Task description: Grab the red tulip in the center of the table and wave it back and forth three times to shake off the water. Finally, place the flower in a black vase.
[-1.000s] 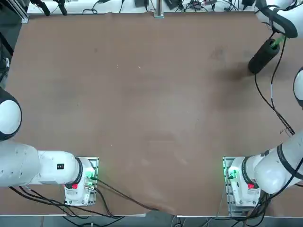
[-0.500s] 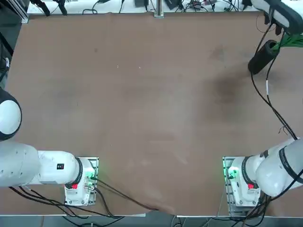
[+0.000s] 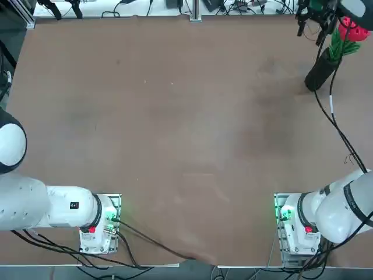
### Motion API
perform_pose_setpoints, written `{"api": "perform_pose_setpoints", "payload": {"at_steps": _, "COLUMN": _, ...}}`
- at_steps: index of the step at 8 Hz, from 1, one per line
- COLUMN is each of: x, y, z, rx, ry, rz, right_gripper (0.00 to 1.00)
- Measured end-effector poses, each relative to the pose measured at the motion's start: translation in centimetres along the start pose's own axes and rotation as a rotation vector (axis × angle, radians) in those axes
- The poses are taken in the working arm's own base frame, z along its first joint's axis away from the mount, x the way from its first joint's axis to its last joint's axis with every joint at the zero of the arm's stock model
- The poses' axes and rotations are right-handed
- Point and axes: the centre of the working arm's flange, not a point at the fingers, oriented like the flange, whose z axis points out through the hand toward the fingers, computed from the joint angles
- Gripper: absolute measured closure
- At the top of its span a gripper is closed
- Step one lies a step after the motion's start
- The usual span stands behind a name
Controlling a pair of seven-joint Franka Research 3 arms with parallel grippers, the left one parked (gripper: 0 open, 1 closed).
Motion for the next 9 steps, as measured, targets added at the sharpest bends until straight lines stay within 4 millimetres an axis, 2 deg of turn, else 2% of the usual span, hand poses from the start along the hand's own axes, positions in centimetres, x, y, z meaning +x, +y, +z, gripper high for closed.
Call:
{"api": "perform_pose_setpoints", "payload": {"at_steps": 2, "x": 1.3, "y": 1.4, "z": -1.1, "rx": 0.062, "ry": -0.012, "rz": -0.268, "right_gripper": 0.00}}
{"api": "perform_pose_setpoints", "payload": {"at_steps": 4, "x": 4.5, "y": 5.3, "z": -1.9, "rx": 0.165, "ry": -0.032, "rz": -0.400, "right_gripper": 0.00}}
{"api": "perform_pose_setpoints", "payload": {"at_steps": 5, "x": 5.8, "y": 7.5, "z": -3.1, "rx": 0.186, "ry": -0.024, "rz": -0.457, "right_gripper": 0.00}}
{"api": "perform_pose_setpoints", "payload": {"at_steps": 6, "x": 6.0, "y": 8.7, "z": -5.3, "rx": 0.172, "ry": 0.003, "rz": -0.513, "right_gripper": 0.00}}
{"api": "perform_pose_setpoints", "payload": {"at_steps": 7, "x": 5.4, "y": 8.5, "z": -7.6, "rx": 0.146, "ry": 0.036, "rz": -0.555, "right_gripper": 0.00}}
{"api": "perform_pose_setpoints", "payload": {"at_steps": 8, "x": 4.5, "y": 7.1, "z": -8.8, "rx": 0.122, "ry": 0.059, "rz": -0.593, "right_gripper": 0.00}}
{"api": "perform_pose_setpoints", "payload": {"at_steps": 9, "x": 3.5, "y": 5.1, "z": -8.9, "rx": 0.097, "ry": 0.067, "rz": -0.637, "right_gripper": 0.00}}
